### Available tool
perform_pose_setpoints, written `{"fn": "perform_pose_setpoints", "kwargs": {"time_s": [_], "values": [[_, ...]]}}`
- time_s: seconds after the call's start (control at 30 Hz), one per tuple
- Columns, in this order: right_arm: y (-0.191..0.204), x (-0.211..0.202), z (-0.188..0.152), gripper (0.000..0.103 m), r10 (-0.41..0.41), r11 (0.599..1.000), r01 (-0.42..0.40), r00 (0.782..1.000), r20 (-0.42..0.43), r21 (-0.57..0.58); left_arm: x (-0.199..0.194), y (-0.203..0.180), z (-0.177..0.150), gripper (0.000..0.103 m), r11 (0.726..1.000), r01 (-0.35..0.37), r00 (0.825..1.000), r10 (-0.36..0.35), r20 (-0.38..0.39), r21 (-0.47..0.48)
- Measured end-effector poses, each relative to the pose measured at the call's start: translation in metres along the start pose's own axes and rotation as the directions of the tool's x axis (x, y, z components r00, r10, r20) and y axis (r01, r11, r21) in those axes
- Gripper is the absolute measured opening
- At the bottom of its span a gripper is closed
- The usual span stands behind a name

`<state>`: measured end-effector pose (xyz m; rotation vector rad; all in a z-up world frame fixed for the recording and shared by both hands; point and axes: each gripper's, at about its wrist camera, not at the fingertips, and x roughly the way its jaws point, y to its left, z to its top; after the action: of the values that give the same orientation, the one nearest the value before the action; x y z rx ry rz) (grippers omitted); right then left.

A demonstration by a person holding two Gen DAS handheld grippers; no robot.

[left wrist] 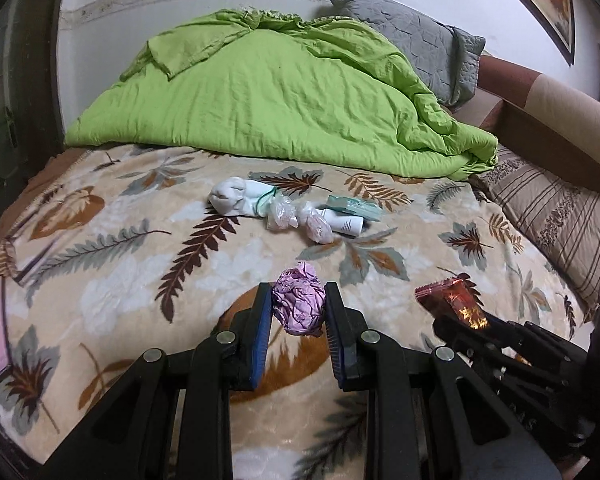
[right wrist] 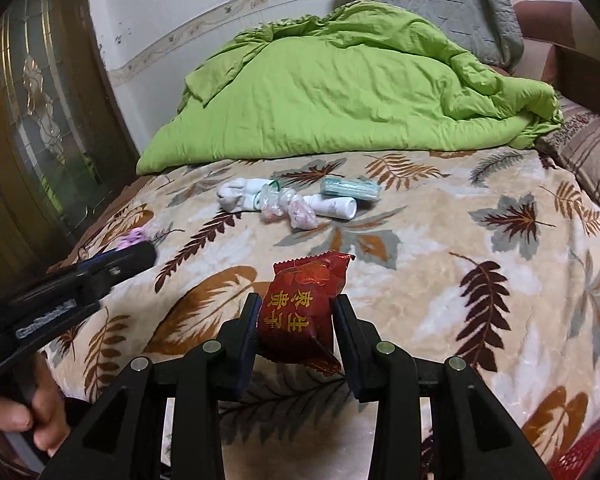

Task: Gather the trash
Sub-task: 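Lift the pink wrapper and red packet and hold them above the bed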

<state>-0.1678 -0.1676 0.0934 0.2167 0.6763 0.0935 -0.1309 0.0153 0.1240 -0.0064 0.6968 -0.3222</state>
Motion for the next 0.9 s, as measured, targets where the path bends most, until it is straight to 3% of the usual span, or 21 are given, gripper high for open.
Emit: {"fn": "perform_pose_setpoints", "kwargs": {"time_s": [0.47, 0.9], "values": [[-0.006, -0.049, -0.028, 0.039, -0.014, 1.0, 0.013, 0.998, 0.054, 0.016, -0.039, -0.034, -0.024, 0.025, 0.994, -0.075, 0.997, 0.072, 0.032, 0.085], [-0.017, -0.044, -0.031, 0.039, -0.006, 0.998, 0.005, 1.0, 0.009, 0.069, -0.037, -0.051, -0.023, 0.025, 0.986, -0.094, 0.994, 0.086, 0.062, 0.14]]}}
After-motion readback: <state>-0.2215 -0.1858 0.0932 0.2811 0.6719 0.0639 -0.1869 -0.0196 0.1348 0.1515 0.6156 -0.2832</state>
